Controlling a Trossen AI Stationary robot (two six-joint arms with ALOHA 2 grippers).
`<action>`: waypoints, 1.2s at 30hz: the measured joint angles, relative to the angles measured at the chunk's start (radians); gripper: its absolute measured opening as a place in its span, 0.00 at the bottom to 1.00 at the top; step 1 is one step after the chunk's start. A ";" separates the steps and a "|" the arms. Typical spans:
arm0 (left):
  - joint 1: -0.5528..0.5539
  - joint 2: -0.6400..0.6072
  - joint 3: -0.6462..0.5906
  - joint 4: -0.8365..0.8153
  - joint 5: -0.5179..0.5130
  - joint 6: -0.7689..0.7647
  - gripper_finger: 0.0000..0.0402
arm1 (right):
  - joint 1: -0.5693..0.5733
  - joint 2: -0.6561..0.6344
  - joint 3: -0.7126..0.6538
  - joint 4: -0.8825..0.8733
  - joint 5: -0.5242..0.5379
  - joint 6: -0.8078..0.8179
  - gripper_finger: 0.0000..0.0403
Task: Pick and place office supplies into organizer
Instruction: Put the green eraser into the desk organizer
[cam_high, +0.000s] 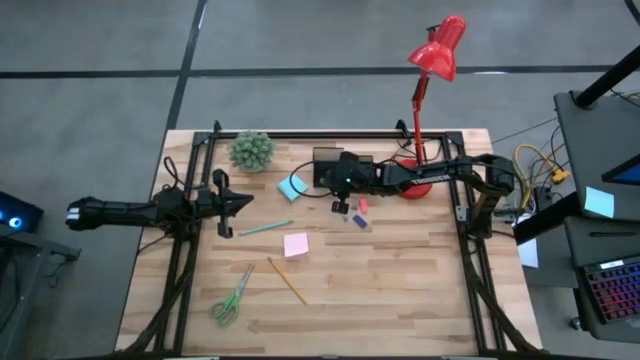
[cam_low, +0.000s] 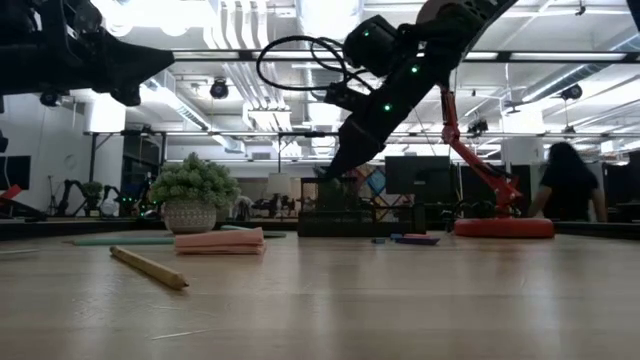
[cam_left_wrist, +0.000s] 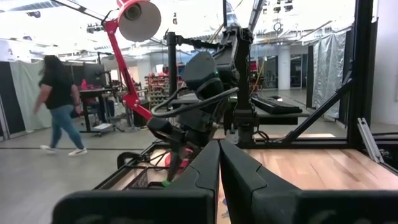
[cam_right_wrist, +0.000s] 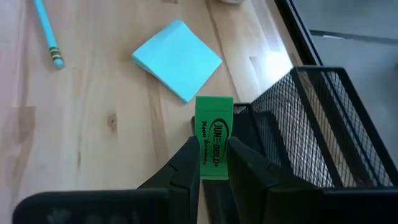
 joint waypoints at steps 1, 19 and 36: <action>0.000 0.000 0.000 0.000 0.000 0.000 0.00 | -0.001 0.007 0.007 -0.005 0.000 -0.006 0.16; 0.000 0.005 0.000 0.001 0.000 0.000 0.00 | -0.042 0.075 0.057 -0.025 0.000 -0.075 0.16; 0.000 0.006 0.000 0.001 0.000 0.000 0.00 | -0.054 0.073 0.054 0.006 -0.021 -0.241 0.16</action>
